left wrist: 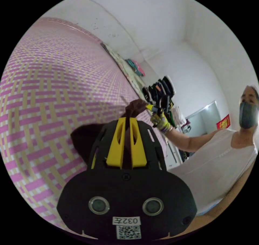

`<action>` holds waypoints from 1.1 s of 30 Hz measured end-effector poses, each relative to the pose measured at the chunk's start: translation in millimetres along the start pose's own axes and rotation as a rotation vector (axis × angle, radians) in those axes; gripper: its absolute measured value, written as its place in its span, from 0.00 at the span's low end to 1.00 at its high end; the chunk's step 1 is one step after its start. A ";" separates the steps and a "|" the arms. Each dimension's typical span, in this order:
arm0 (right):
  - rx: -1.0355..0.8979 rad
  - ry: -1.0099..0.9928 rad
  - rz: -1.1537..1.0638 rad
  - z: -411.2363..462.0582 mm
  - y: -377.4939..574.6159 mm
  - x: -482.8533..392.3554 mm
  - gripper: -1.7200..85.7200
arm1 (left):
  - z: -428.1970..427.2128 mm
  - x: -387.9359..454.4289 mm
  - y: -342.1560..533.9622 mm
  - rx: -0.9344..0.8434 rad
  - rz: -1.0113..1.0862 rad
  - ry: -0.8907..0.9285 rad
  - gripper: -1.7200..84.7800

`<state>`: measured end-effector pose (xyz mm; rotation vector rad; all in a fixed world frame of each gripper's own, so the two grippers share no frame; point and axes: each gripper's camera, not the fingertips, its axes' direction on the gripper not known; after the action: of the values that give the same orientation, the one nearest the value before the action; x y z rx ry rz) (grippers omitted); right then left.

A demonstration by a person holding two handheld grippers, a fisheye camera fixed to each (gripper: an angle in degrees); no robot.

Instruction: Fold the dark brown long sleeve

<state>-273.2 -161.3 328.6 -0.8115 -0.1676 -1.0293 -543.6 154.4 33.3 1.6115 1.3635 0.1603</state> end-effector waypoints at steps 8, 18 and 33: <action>-0.150 0.026 0.127 9.8 84.1 -8.7 0.09 | -0.1 -4.3 66.7 -0.082 -0.129 -0.119 0.05; -0.358 0.094 0.154 77.8 71.8 -12.7 0.07 | 65.4 9.1 56.1 -0.317 -0.163 -0.226 0.01; -0.132 0.078 0.542 21.7 75.1 64.8 0.14 | -35.1 -48.2 54.8 0.032 -0.477 -0.193 0.10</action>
<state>-172.6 -172.4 336.1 -0.8712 0.1831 -0.5605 -546.2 141.7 113.2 1.2477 1.5584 -0.2963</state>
